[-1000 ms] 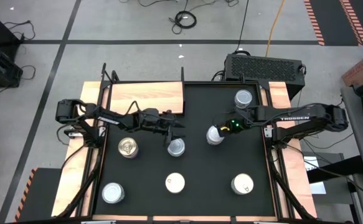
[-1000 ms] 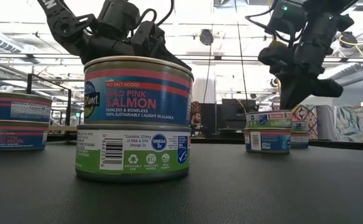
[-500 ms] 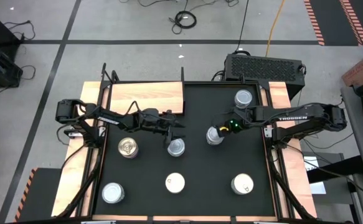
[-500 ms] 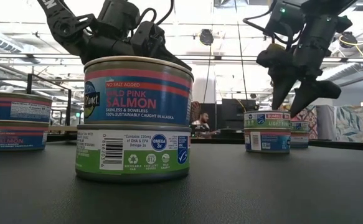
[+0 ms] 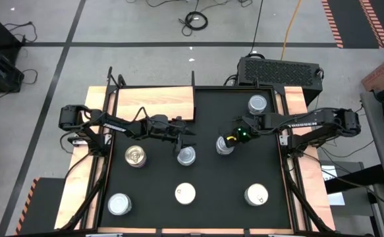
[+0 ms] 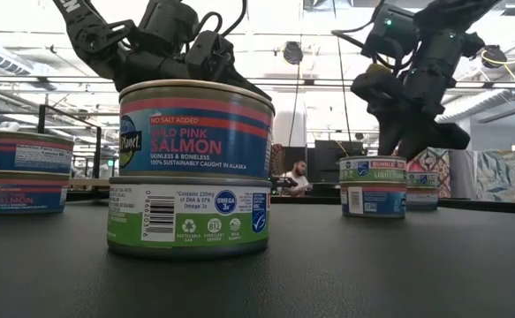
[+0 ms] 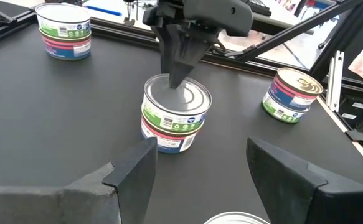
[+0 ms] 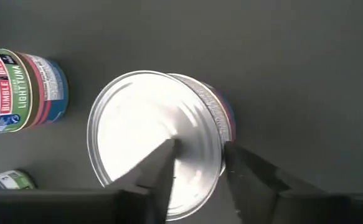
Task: Stack canned seafood by type on shelf
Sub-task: Remove the green and white tuna can from the blue and pink tuna can on the table
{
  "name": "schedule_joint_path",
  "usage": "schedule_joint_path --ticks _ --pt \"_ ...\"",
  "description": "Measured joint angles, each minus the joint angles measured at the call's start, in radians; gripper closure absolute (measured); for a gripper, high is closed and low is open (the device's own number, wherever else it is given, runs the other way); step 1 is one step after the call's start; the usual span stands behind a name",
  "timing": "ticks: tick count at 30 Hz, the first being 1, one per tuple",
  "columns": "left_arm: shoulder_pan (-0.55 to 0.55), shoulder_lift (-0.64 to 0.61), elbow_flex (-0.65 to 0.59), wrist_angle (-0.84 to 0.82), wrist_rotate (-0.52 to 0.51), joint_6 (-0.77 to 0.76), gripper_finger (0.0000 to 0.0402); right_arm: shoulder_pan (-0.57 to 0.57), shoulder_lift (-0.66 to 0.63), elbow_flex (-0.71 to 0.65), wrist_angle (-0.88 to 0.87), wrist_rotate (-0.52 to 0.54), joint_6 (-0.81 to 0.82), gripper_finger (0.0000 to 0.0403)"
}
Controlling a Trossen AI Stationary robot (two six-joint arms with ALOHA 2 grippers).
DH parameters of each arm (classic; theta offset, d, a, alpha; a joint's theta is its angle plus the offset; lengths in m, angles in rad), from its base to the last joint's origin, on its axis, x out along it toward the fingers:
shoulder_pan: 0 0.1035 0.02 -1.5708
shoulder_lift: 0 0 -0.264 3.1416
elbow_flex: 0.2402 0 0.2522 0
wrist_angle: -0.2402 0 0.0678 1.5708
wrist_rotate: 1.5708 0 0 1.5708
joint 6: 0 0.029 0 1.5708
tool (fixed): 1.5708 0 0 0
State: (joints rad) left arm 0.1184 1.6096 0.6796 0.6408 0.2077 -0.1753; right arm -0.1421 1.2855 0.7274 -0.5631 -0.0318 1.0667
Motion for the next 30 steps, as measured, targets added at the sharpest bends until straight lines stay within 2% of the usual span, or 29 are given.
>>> schedule_joint_path --ticks 3,5,15,25,30 --pt "0.000 0.000 0.000 -0.002 0.000 0.000 0.0154 -0.001 -0.001 -0.001 -0.007 0.003 -0.006 0.0365" --pt "0.000 0.000 0.000 -0.002 0.000 0.000 0.0154 -0.001 -0.001 -0.001 -0.006 0.006 -0.011 0.0390" --pt "0.000 0.000 0.000 -0.007 0.001 0.000 0.0154 -0.009 -0.027 -0.006 0.007 0.005 -0.023 0.0403" --pt "0.000 0.000 0.000 -0.004 0.046 -0.002 0.0154 -0.016 -0.104 -0.010 0.040 0.027 -0.016 0.0402" --pt "0.010 0.002 0.011 -0.004 0.047 -0.091 0.0154 -0.016 -0.119 -0.009 0.067 0.030 -0.028 0.0402"
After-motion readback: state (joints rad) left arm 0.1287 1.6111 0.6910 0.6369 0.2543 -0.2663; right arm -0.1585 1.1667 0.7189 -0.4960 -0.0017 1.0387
